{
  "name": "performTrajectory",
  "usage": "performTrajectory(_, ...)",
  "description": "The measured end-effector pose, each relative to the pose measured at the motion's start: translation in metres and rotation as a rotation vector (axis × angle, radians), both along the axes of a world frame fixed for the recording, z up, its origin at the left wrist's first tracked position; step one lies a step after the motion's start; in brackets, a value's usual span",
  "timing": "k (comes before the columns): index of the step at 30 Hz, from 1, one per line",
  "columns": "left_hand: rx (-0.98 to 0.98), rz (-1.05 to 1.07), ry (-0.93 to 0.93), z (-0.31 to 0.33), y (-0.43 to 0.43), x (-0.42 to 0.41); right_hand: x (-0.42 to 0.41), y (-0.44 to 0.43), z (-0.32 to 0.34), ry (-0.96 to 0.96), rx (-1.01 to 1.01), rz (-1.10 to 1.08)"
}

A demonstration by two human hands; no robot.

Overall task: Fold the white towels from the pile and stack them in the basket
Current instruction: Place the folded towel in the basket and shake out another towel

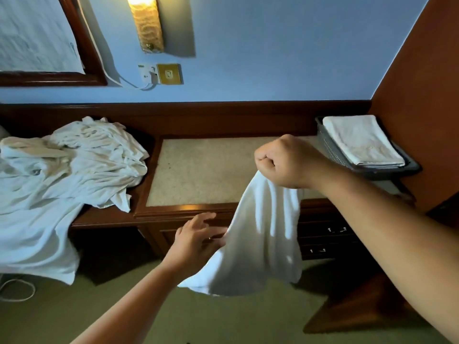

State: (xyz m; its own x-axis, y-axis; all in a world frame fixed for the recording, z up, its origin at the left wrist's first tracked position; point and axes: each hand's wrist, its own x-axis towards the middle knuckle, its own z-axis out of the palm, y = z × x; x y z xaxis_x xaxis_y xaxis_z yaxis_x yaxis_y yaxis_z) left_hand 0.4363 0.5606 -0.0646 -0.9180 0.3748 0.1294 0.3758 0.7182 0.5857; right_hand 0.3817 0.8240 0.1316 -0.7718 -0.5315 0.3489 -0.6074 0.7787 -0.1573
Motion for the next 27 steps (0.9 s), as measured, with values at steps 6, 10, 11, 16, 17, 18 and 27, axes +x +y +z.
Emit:
performTrajectory(6, 0.601, -0.035, -0.017, 0.060, 0.068, 0.014, 0.012, -0.018, -0.015, -0.018, 0.093, 0.038)
performTrajectory(10, 0.387, -0.062, 0.024, 0.042, 0.075, 0.014, 0.015, -0.016, -0.005, 0.036, 0.067, 0.023)
performTrajectory(11, 0.257, -0.053, -0.004, 0.030, 0.074, 0.012, 0.016, -0.013, -0.002, 0.051, 0.058, 0.026)
performTrajectory(16, -0.338, 0.256, -0.270, -0.025, 0.030, 0.002, 0.009, 0.019, -0.004, 0.029, 0.038, -0.073)
performTrajectory(17, -0.400, 0.283, -0.281, -0.032, 0.019, 0.001, 0.006, 0.028, -0.010, -0.021, 0.018, -0.111)
performTrajectory(18, -0.468, 0.301, -0.276, -0.038, 0.009, 0.000, 0.004, 0.038, -0.018, -0.082, 0.007, -0.152)
performTrajectory(27, -0.892, 0.567, -0.306, -0.061, -0.095, -0.010, -0.040, 0.087, -0.085, -0.060, 0.291, -0.345)
